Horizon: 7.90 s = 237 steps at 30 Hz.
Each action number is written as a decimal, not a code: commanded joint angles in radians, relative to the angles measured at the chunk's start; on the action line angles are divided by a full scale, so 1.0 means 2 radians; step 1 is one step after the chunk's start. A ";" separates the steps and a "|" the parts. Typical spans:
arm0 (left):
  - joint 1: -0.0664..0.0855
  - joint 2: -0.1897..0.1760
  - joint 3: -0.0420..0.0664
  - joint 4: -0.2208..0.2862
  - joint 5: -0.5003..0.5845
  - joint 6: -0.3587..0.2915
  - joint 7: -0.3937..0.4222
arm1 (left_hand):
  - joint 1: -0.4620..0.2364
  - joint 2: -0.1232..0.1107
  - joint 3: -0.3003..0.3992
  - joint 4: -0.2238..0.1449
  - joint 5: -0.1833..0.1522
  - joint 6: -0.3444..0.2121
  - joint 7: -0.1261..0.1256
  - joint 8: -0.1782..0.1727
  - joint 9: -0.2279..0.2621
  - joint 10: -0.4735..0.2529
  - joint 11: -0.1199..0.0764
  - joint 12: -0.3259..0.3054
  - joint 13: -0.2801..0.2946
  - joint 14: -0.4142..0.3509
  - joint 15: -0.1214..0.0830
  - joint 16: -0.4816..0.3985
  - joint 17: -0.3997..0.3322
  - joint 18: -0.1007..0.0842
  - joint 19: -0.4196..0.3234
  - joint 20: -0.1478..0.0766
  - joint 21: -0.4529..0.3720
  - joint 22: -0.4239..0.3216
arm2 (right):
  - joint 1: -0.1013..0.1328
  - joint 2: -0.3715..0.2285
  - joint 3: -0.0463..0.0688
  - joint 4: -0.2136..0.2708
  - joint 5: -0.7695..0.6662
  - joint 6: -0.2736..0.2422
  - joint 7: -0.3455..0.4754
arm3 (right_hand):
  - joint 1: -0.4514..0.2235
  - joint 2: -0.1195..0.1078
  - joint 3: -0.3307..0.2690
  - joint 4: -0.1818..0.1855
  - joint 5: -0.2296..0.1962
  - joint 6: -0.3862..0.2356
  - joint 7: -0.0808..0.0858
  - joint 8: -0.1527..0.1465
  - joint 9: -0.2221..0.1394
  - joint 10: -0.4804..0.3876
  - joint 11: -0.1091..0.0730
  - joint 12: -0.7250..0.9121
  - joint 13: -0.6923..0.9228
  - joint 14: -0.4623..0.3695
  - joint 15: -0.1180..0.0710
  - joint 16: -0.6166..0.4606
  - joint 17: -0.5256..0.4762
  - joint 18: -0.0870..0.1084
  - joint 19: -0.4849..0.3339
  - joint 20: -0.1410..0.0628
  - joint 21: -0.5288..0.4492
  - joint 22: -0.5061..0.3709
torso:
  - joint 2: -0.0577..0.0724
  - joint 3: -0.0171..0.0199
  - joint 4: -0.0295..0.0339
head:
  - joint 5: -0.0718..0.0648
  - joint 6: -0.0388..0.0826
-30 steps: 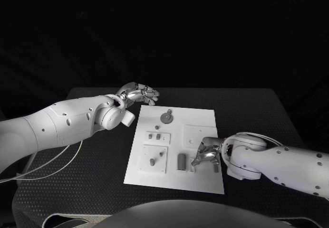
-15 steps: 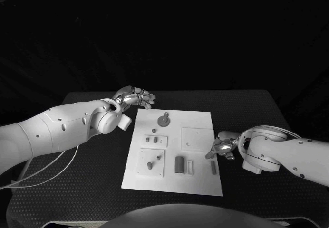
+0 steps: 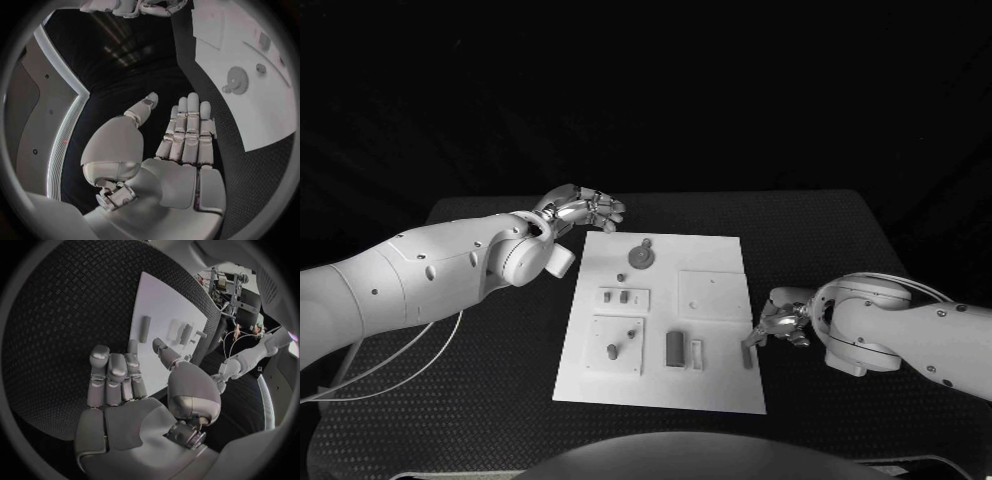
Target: Assemble the parts on the task board
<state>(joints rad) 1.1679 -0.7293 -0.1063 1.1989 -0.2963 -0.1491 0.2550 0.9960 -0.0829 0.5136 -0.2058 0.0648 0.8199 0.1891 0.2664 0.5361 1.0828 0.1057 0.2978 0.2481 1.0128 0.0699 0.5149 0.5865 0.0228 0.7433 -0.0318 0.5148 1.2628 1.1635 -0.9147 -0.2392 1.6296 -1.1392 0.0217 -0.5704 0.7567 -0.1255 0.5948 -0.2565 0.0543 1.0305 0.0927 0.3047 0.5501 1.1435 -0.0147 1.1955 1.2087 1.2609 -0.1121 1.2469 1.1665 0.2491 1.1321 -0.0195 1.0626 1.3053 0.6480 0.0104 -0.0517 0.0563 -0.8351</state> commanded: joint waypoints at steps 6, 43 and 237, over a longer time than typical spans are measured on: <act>0.000 0.001 0.000 0.002 0.003 0.008 0.003 | -0.002 0.002 0.001 0.004 -0.002 -0.005 0.000 0.003 -0.001 0.000 0.004 -0.002 0.001 0.002 0.000 -0.003 0.001 0.006 0.001 0.001 -0.003 0.001 | -0.018 0.013 -0.002 -0.008 -0.015 0.012 -0.005 | -0.011 -0.001 -0.008 0.000 -0.003 0.007 -0.002 0.005 0.002 0.010 -0.002 0.007 0.005 0.008 -0.001 0.005 0.004 0.006 -0.002 -0.001 0.002 0.000 | 0.001 -0.0004 0.0031 | 0.000 -0.002; 0.001 -0.002 0.000 0.004 0.001 0.008 0.003 | -0.002 0.002 0.001 0.004 -0.002 -0.005 0.000 0.004 -0.001 0.000 0.004 -0.002 0.001 0.003 0.000 -0.004 0.002 0.006 0.001 0.001 -0.003 0.002 | -0.054 0.066 -0.004 -0.022 -0.198 0.006 -0.015 | 0.066 -0.002 0.007 -0.016 -0.003 0.006 -0.002 0.005 0.004 0.011 -0.002 0.001 0.007 0.007 -0.002 0.000 0.005 0.006 -0.003 -0.003 0.003 0.000 | 0.000 -0.0007 0.0022 | 0.004 -0.009; 0.001 -0.001 0.000 0.003 0.001 0.009 0.000 | -0.012 0.009 -0.002 0.011 -0.002 -0.007 0.000 0.006 -0.003 0.000 0.004 -0.005 0.005 0.005 -0.001 -0.014 0.015 0.007 0.003 0.000 -0.011 0.008 | -0.048 0.080 -0.003 -0.007 0.095 -0.060 0.045 | 0.011 -0.043 0.054 0.005 0.004 -0.002 0.004 -0.001 -0.024 -0.007 0.003 -0.029 0.009 0.005 0.001 -0.034 0.016 0.006 0.001 -0.002 -0.001 -0.002 | 0.000 -0.0002 0.0020 | 0.015 -0.019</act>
<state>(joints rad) 1.1685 -0.7313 -0.1063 1.2027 -0.2969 -0.1388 0.2499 0.9789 -0.0659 0.5109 -0.1821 0.0647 0.8145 0.1908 0.2741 0.5319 1.0828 0.1057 0.2941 0.2558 1.0165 0.0661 0.4917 0.6145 0.0228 0.7432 -0.0319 0.4993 1.2777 1.0689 -0.7551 -0.2448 1.6125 -0.9393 -0.1540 -0.5049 0.7722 -0.2128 0.7046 -0.2382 0.0592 1.0339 0.0993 0.2981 0.5006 1.1380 -0.0090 1.1420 1.2255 1.2732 -0.1069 1.1830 1.1969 0.2329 1.1360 -0.0168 1.0606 1.2996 0.6484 0.0096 -0.0476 0.0872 -0.8725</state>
